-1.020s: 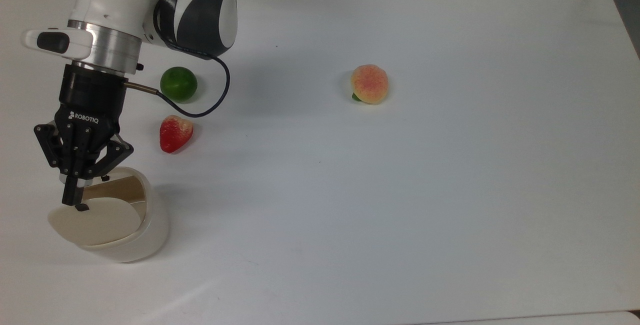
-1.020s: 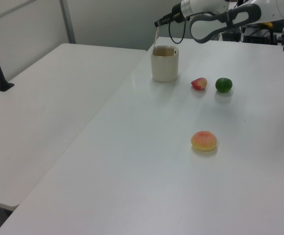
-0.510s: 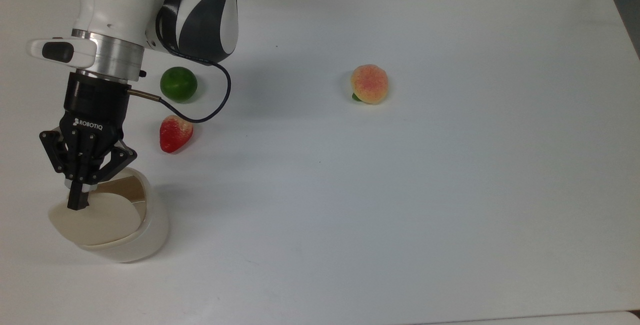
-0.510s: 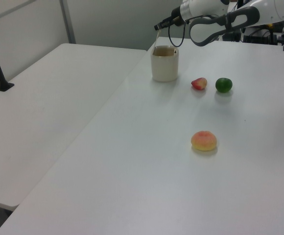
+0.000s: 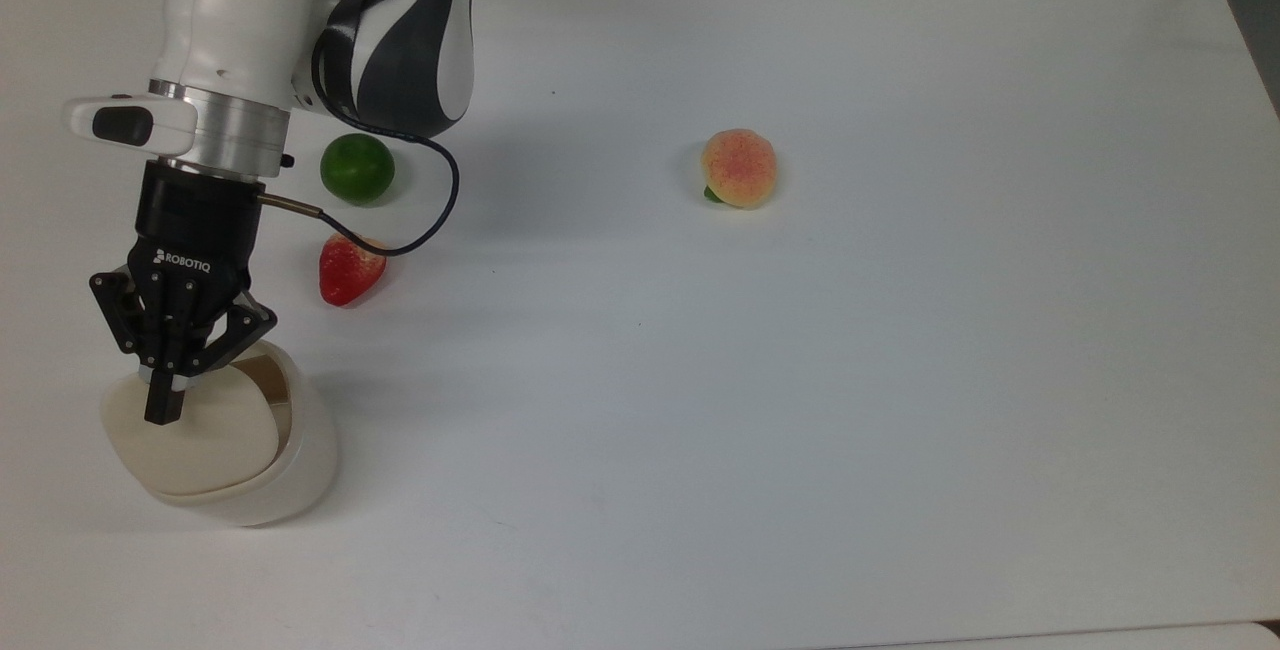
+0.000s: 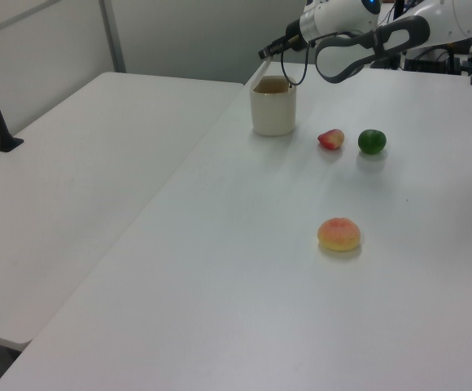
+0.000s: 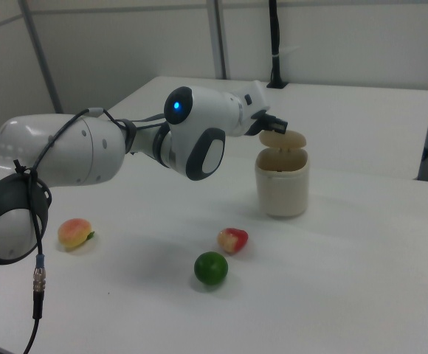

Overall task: Close garbage bin
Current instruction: 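Push the open lid down with the gripper until it shuts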

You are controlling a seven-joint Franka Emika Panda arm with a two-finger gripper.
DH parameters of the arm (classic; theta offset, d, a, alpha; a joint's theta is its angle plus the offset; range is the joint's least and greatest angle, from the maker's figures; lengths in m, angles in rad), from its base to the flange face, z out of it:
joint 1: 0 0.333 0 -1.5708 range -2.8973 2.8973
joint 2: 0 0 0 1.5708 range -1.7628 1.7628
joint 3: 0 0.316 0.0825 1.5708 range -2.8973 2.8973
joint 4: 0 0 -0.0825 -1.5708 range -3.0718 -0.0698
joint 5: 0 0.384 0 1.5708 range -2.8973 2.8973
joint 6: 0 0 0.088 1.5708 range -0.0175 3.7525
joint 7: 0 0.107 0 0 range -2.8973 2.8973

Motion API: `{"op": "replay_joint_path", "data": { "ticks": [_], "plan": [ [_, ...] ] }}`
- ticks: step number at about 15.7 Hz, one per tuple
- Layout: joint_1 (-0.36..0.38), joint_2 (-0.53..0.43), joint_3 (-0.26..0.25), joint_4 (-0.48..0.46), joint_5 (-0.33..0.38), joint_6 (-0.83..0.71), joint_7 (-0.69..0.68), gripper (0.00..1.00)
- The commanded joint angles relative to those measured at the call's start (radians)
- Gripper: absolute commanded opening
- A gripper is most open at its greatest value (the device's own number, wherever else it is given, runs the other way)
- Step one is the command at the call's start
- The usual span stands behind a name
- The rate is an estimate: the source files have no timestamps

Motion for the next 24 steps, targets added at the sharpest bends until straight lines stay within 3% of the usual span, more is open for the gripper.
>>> {"op": "replay_joint_path", "data": {
  "ticks": [1, 9, 16, 24],
  "plan": [
    [-0.006, -0.061, -0.004, -0.103, 0.0, 0.007, -0.015, 0.0],
    [-0.016, -0.095, -0.004, -0.194, 0.0, -0.015, -0.043, 0.0],
    [-0.021, -0.101, -0.004, -0.209, 0.0, -0.126, -0.092, 0.0],
    [-0.024, -0.083, -0.004, -0.212, 0.0, -0.128, -0.123, 0.0]
  ]
}}
